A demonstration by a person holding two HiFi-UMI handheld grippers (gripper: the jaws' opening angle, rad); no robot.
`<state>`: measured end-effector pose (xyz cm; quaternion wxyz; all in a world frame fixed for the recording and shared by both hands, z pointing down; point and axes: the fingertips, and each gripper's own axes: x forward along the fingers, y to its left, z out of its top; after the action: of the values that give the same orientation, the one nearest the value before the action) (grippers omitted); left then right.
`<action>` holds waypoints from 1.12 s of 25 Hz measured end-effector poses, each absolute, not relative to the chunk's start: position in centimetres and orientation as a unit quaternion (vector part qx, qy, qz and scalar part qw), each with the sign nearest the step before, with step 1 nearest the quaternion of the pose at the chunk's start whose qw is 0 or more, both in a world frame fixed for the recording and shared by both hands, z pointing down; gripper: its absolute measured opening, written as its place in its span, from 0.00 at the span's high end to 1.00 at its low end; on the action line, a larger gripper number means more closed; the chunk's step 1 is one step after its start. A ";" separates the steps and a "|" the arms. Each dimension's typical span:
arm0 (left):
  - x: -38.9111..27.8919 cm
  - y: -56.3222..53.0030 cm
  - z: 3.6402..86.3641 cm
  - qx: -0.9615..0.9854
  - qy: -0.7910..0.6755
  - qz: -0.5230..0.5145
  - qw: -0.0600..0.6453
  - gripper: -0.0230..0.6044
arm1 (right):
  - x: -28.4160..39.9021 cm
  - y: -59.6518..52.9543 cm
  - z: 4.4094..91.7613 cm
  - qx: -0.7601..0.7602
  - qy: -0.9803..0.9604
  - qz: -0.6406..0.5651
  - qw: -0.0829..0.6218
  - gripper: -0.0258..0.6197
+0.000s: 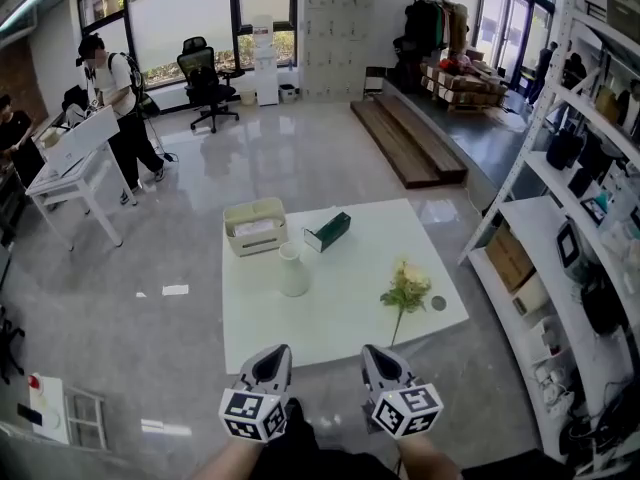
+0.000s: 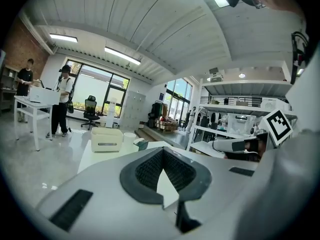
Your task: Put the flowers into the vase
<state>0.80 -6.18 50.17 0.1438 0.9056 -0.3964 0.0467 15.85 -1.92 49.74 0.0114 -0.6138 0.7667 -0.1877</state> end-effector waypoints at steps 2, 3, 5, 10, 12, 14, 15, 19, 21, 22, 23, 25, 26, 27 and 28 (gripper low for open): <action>1.4 -9.2 49.8 0.910 -0.390 0.041 0.139 0.96 | 15.8 -5.0 49.2 -0.616 0.767 -0.177 0.010 0.96; 1.6 -10.7 49.5 0.912 -0.385 0.039 0.136 0.96 | 15.8 -6.5 48.8 -0.618 0.767 -0.171 0.010 0.96; 1.9 -13.9 48.8 0.918 -0.374 0.037 0.129 0.96 | 15.5 -9.7 48.1 -0.623 0.765 -0.161 0.010 0.96; 1.8 -19.4 48.3 0.923 -0.363 0.047 0.119 0.96 | 15.8 -15.1 47.4 -0.634 0.756 -0.162 0.018 0.96; 2.0 -20.8 48.4 0.922 -0.365 0.046 0.124 0.96 | 15.9 -16.6 47.4 -0.631 0.758 -0.162 0.014 0.96; 2.3 -21.7 48.7 0.919 -0.370 0.046 0.131 0.96 | 15.7 -17.8 47.6 -0.625 0.763 -0.162 0.007 0.96; 2.5 -22.0 48.8 0.917 -0.372 0.046 0.134 0.96 | 15.7 -18.3 47.6 -0.622 0.766 -0.162 0.005 0.96; 3.4 -22.4 49.0 0.915 -0.375 0.049 0.139 0.96 | 15.7 -19.5 47.6 -0.611 0.775 -0.163 0.001 0.96; 3.5 -22.8 49.2 0.914 -0.377 0.049 0.139 0.96 | 15.4 -20.0 47.8 -0.606 0.778 -0.164 -0.001 0.96; 3.6 -23.0 49.2 0.914 -0.378 0.049 0.138 0.96 | 15.3 -20.2 47.9 -0.604 0.780 -0.164 -0.002 0.96; 3.8 -23.2 49.2 0.914 -0.379 0.049 0.137 0.96 | 15.2 -20.4 47.9 -0.602 0.782 -0.163 -0.004 0.96; 4.0 -23.6 49.2 0.914 -0.378 0.050 0.137 0.96 | 15.2 -20.8 47.9 -0.602 0.782 -0.163 -0.005 0.96; 4.2 -23.9 49.1 0.915 -0.377 0.050 0.136 0.96 | 15.4 -21.1 48.0 -0.604 0.780 -0.163 -0.006 0.96; 4.3 -24.1 49.1 0.915 -0.377 0.049 0.136 0.96 | 15.7 -21.3 48.1 -0.606 0.778 -0.164 -0.007 0.96; 4.4 -24.3 49.1 0.915 -0.376 0.049 0.137 0.96 | 16.0 -21.4 48.2 -0.609 0.776 -0.165 -0.008 0.96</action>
<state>4.40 -24.28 49.09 0.1367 0.9151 -0.3760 0.0495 16.01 -21.43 48.17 -0.0079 -0.6091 0.7758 -0.1647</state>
